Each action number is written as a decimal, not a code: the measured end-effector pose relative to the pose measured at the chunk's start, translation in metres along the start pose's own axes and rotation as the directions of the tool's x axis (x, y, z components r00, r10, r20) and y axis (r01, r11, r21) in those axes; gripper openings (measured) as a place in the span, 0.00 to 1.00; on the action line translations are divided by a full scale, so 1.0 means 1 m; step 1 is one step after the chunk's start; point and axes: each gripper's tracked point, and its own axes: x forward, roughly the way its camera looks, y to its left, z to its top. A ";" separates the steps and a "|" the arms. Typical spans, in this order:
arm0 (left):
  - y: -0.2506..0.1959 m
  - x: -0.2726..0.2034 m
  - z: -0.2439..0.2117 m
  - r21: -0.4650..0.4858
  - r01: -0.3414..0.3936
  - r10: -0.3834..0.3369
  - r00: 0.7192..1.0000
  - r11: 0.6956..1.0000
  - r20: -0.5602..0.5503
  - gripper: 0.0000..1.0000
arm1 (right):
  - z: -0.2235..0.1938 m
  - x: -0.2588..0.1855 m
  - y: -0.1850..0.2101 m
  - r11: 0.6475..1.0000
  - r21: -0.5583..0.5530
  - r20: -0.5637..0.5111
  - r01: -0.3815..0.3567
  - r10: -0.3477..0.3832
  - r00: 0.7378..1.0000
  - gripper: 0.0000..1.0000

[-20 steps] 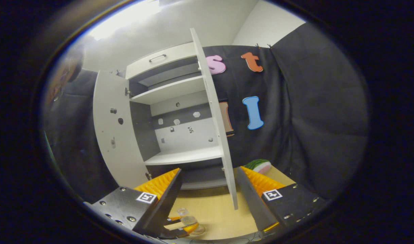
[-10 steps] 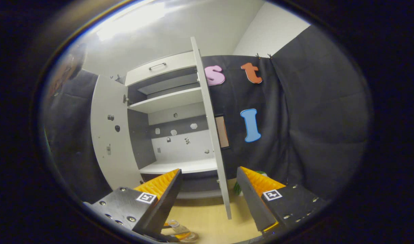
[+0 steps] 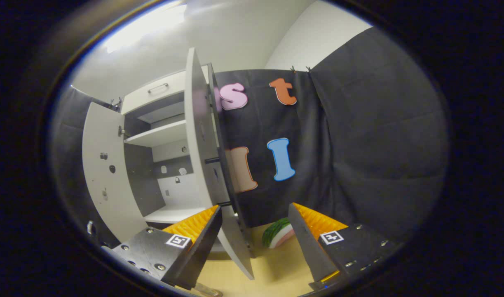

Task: Grasp the bottle in the cabinet with the left hand and place it on the coaster, then close the right door with the right hand and the left door with the left hand.

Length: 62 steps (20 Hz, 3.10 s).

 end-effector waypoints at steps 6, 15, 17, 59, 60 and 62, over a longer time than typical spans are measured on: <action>0.037 -0.039 0.081 -0.070 -0.016 0.023 0.995 0.997 0.099 0.98 | -0.002 0.063 -0.014 0.999 -0.032 -0.099 0.039 -0.042 0.994 0.98; 0.102 -0.108 0.077 0.019 -0.159 0.156 0.983 0.987 0.095 0.96 | 0.008 0.091 0.019 0.973 -0.228 -0.076 -0.021 0.004 0.997 0.92; 0.106 -0.123 0.072 0.005 -0.166 0.165 0.983 0.986 0.082 0.94 | 0.003 0.093 0.024 0.976 -0.215 -0.109 -0.031 0.008 0.994 0.88; 0.334 -0.214 0.189 -0.212 -0.576 0.602 0.793 0.790 0.090 0.93 | -0.055 0.028 0.136 0.903 -0.107 -0.154 -0.415 0.397 0.905 0.89; 0.339 -0.209 0.195 -0.239 -0.571 0.604 0.791 0.786 0.098 0.93 | -0.050 0.016 0.124 0.912 -0.100 -0.150 -0.398 0.382 0.912 0.94; 0.340 -0.192 0.200 -0.290 -0.530 0.575 0.813 0.797 0.095 0.96 | -0.036 -0.008 0.089 0.936 -0.070 -0.123 -0.346 0.336 0.934 0.89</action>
